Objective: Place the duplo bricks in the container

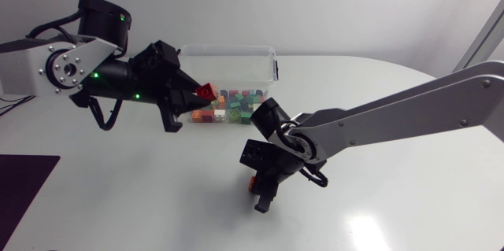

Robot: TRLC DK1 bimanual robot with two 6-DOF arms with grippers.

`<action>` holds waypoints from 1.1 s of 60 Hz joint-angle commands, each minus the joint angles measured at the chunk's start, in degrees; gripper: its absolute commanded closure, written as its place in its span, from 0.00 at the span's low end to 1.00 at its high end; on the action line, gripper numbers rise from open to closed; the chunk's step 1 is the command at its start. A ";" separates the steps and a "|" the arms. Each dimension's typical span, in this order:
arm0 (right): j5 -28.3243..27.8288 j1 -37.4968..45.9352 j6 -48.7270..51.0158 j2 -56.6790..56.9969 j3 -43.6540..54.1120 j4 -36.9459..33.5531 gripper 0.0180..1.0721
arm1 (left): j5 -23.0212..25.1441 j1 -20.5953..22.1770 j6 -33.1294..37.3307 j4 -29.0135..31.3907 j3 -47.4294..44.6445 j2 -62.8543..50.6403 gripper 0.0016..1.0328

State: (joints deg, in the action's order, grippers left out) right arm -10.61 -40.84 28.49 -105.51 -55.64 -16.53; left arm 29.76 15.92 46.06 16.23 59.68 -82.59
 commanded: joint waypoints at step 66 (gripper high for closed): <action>-3.19 10.78 -10.03 10.50 -24.78 -3.15 0.72 | -24.05 -3.27 -21.81 -11.57 30.06 -28.33 0.04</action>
State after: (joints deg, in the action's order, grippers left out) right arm -13.67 -30.22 20.49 -92.90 -77.34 -20.60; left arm 7.03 13.52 25.47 2.55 85.19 -109.06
